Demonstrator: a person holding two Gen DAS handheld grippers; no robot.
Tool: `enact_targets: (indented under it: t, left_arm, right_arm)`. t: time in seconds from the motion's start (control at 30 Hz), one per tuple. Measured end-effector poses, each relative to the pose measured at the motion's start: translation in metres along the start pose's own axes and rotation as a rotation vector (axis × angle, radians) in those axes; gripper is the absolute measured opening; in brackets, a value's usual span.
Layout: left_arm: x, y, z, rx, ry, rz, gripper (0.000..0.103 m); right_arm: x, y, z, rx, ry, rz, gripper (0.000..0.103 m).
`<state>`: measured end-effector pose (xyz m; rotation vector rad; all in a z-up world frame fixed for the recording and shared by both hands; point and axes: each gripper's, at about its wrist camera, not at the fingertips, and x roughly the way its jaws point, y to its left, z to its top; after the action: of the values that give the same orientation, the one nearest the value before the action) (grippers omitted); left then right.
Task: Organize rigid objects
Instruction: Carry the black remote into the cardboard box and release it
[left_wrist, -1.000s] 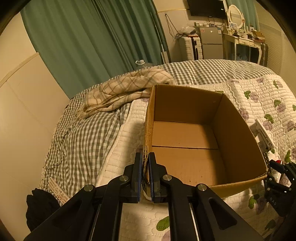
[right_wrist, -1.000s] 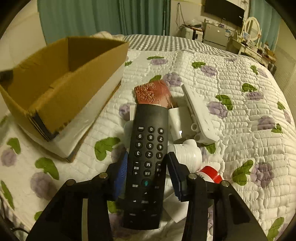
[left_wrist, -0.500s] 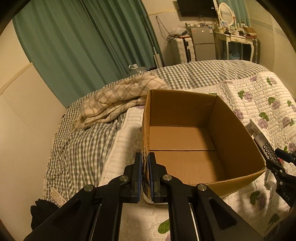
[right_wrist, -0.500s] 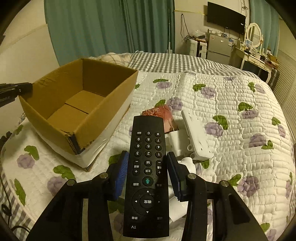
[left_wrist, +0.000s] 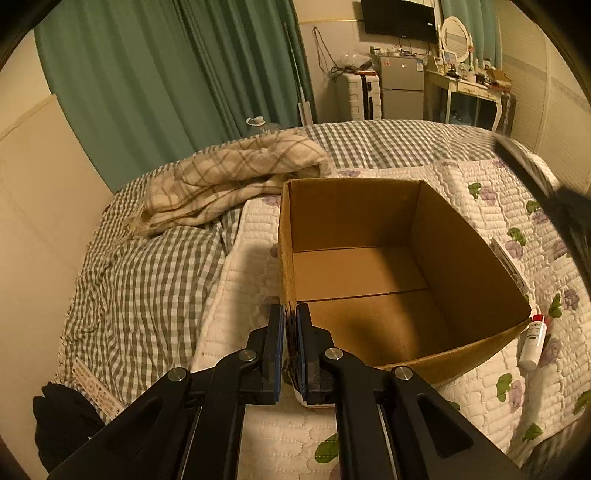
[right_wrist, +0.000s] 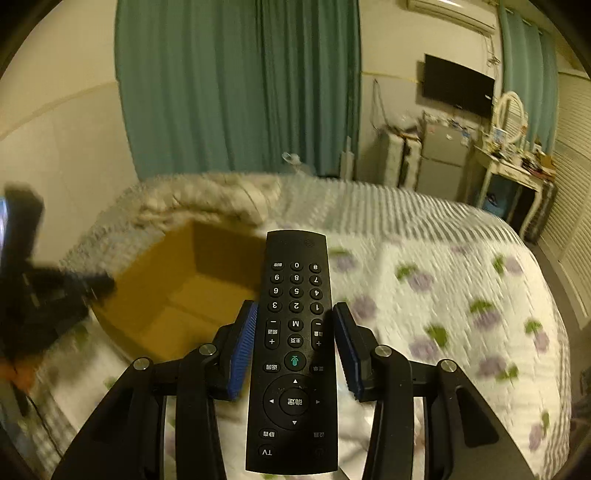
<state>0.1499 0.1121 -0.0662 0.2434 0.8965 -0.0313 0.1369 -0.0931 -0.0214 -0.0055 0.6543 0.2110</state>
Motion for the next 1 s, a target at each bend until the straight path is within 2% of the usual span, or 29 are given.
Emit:
enact_targets:
  t: [0.1,0.2,0.37,0.57,0.6,0.63,0.67,0.7,0.8,0.87,1.0]
  left_arm:
    - [0.002,0.0,0.001,-0.005,0.006,-0.003,0.007]
    - [0.004,0.001,0.001,-0.023,0.012,-0.008,0.007]
    - [0.006,-0.001,0.001,-0.021,0.022,0.009,0.007]
    - [0.009,0.0,0.002,-0.034,0.033,0.008,0.007]
    - [0.01,0.0,0.001,-0.035,0.034,0.01,0.007]
    - [0.01,0.0,0.002,-0.033,0.036,0.011,0.007]
    - [0.01,0.0,0.002,-0.031,0.036,0.014,0.007]
    - [0.011,-0.001,0.002,-0.031,0.042,-0.01,0.007]
    - [0.013,-0.001,0.002,-0.024,0.045,0.011,0.007]
    - [0.014,-0.001,0.003,-0.023,0.05,0.012,0.007]
    - [0.012,0.0,0.006,-0.027,0.045,0.013,0.007]
  right_arm:
    - [0.016,0.023,0.026,-0.033,-0.025,0.037,0.042]
    - [0.052,0.043,0.034,-0.025,0.019,0.071,0.042]
    - [0.103,0.053,0.015,-0.025,0.134,0.062,0.042]
    - [0.114,0.047,-0.002,-0.022,0.184,0.091,0.042]
    - [0.109,0.045,-0.001,-0.026,0.166,0.101,0.052]
    - [0.101,0.04,0.0,-0.024,0.145,0.101,0.08]
    - [0.094,0.036,0.001,-0.019,0.123,0.098,0.091]
    - [0.083,0.029,0.003,-0.011,0.089,0.096,0.095]
    - [0.056,0.0,0.012,-0.02,0.056,0.058,0.095]
    - [0.04,-0.026,0.013,-0.028,0.044,-0.016,0.095]
    - [0.029,-0.07,0.001,-0.065,0.078,-0.175,0.095]
